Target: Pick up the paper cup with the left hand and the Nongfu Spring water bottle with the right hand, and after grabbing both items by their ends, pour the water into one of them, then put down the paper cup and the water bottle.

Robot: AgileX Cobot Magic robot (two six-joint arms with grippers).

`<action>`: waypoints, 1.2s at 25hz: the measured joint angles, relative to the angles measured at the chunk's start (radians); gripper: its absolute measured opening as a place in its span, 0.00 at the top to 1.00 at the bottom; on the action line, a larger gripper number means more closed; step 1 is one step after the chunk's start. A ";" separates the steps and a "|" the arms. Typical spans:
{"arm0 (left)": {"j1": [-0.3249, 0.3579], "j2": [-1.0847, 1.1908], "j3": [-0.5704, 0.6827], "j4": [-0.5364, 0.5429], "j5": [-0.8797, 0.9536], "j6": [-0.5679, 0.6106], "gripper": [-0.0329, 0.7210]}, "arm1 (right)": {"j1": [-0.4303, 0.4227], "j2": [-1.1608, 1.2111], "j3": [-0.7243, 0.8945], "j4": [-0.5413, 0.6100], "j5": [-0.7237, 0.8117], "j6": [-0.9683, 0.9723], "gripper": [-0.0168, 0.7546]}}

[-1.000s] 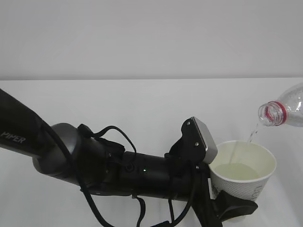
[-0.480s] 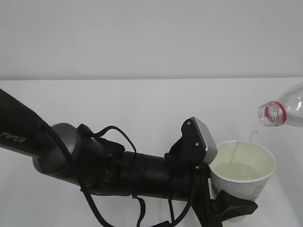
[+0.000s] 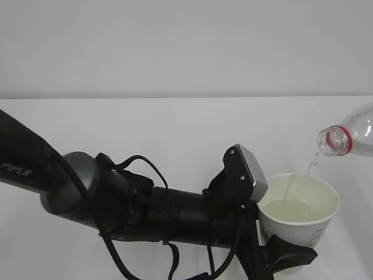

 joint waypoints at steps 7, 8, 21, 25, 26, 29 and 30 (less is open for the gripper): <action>0.000 0.000 0.000 0.000 0.000 0.000 0.24 | 0.000 0.000 0.000 0.000 0.000 -0.003 0.46; 0.000 0.000 0.000 0.000 0.000 0.000 0.24 | 0.000 0.000 0.000 0.000 0.000 -0.003 0.46; 0.000 0.000 0.000 0.000 0.001 0.000 0.24 | 0.000 0.000 0.000 0.000 0.000 -0.003 0.46; 0.000 0.001 0.000 0.000 0.002 0.000 0.24 | 0.000 0.000 0.000 0.000 0.000 -0.004 0.46; 0.000 0.001 0.000 0.000 0.002 0.000 0.24 | 0.000 0.000 0.000 0.000 0.000 -0.004 0.46; 0.000 0.002 0.000 0.000 0.004 0.000 0.24 | 0.000 0.000 0.000 0.000 -0.001 -0.004 0.46; 0.000 0.004 0.000 0.000 0.004 0.000 0.24 | 0.000 0.000 0.000 0.000 -0.001 -0.004 0.46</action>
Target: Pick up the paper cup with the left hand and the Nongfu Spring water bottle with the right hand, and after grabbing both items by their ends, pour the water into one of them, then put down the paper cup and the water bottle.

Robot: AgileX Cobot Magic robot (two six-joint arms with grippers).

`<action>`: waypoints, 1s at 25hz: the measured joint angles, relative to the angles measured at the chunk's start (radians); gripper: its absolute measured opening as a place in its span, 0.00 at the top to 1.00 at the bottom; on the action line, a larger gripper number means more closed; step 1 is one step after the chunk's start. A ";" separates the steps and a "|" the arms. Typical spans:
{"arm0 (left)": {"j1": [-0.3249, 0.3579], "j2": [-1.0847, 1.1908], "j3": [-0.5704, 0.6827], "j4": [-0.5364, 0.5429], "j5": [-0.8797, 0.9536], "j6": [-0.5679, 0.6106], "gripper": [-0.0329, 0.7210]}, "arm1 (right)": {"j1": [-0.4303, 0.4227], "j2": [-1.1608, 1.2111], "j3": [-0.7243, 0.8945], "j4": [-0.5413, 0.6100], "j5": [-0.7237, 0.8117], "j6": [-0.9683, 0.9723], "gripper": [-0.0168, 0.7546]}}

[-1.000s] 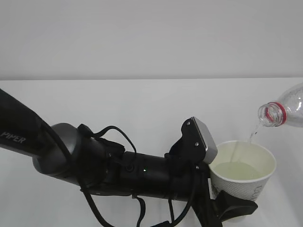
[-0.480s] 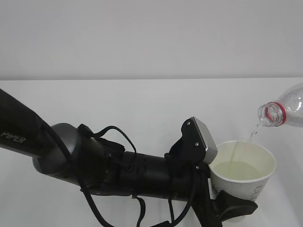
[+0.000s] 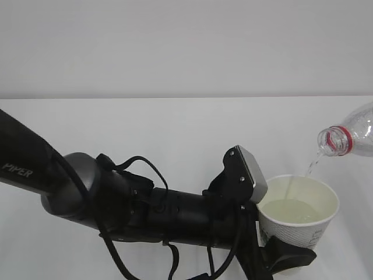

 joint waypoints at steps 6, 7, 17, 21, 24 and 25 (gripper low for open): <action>0.000 0.000 0.000 0.000 0.002 0.000 0.24 | 0.000 0.000 0.000 0.000 0.000 -0.002 0.46; 0.000 0.000 0.000 0.000 0.002 0.000 0.24 | 0.000 0.000 0.000 0.000 0.000 -0.002 0.46; 0.000 0.000 0.000 0.000 0.002 0.000 0.24 | 0.000 0.000 0.000 0.000 0.000 -0.002 0.46; 0.000 0.000 0.000 0.000 0.002 0.000 0.24 | 0.000 0.000 0.000 0.000 0.000 -0.002 0.46; 0.000 0.000 0.000 0.000 0.002 0.000 0.24 | 0.000 0.000 0.000 0.000 0.000 -0.002 0.46; 0.000 0.000 0.000 0.000 0.002 0.000 0.24 | 0.000 0.000 0.000 0.000 0.000 -0.002 0.46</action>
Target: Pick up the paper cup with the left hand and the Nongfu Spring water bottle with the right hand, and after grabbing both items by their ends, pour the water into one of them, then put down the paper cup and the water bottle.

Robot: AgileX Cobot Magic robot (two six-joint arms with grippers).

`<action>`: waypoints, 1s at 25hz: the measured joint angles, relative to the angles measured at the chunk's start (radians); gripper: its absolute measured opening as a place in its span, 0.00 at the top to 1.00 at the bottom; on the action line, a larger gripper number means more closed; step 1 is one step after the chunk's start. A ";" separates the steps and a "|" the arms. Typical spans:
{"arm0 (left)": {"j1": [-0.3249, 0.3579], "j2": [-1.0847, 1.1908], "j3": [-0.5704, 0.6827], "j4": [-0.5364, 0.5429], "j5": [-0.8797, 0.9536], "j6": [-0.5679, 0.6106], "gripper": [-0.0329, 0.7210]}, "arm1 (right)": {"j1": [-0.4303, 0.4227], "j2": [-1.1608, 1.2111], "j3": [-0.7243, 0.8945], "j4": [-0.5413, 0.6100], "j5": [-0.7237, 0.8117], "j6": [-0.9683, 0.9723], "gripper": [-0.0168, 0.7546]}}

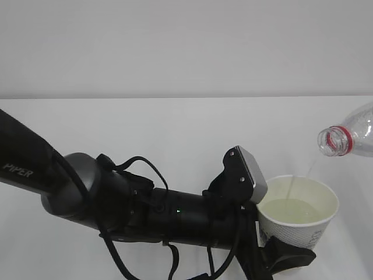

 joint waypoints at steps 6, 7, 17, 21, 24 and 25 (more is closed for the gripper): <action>0.000 0.000 0.000 0.000 0.000 0.000 0.24 | 0.000 0.000 0.000 0.000 0.000 0.002 0.46; 0.000 0.000 0.000 0.000 0.000 0.000 0.24 | 0.000 0.000 0.000 0.000 0.000 0.004 0.46; 0.000 0.000 0.000 0.000 0.002 0.000 0.24 | 0.000 0.000 0.000 0.000 -0.002 0.066 0.46; 0.000 0.000 0.000 0.000 0.002 0.000 0.24 | 0.000 0.000 -0.002 0.000 -0.004 0.091 0.46; 0.000 0.000 0.000 0.000 0.002 0.000 0.24 | 0.000 0.000 -0.002 0.000 -0.004 0.108 0.46; 0.000 0.000 0.000 -0.001 0.002 0.000 0.24 | 0.000 0.000 -0.002 0.000 -0.004 0.112 0.46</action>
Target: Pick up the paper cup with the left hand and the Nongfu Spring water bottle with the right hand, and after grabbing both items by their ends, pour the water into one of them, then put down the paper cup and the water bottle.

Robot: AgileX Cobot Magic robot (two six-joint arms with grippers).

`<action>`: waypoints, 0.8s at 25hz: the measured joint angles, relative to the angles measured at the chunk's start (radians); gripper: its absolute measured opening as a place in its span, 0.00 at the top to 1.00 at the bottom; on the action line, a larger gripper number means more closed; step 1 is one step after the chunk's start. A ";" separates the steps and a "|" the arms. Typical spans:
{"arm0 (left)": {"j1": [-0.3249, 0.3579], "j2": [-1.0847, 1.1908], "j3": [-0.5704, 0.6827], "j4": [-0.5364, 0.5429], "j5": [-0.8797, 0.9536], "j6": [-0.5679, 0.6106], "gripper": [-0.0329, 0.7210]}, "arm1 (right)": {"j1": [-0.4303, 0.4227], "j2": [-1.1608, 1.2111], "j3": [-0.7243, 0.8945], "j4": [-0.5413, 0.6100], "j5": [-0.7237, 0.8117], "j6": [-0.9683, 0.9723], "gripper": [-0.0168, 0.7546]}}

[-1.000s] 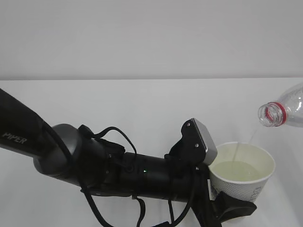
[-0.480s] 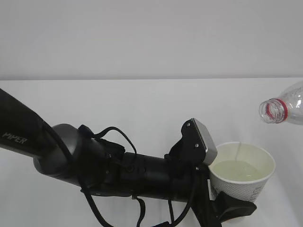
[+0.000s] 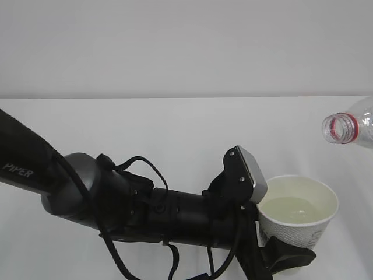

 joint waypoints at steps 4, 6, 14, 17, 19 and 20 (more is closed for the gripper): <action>0.000 0.000 0.000 -0.002 0.000 0.000 0.24 | 0.000 0.000 0.000 0.000 0.000 0.017 0.46; 0.000 0.000 0.000 -0.002 0.000 0.000 0.24 | 0.000 0.000 0.000 0.000 0.000 0.038 0.46; 0.000 0.000 0.000 -0.011 0.000 0.000 0.24 | 0.000 0.000 0.000 0.000 -0.004 0.146 0.46; 0.000 0.000 0.000 -0.012 0.000 0.000 0.24 | 0.000 0.000 0.000 0.000 -0.004 0.177 0.46; 0.000 0.000 0.000 -0.012 0.000 0.000 0.24 | 0.000 0.000 0.000 0.000 -0.004 0.189 0.46; 0.000 0.000 0.000 -0.012 0.000 0.000 0.24 | 0.000 0.000 0.000 0.000 -0.004 0.190 0.46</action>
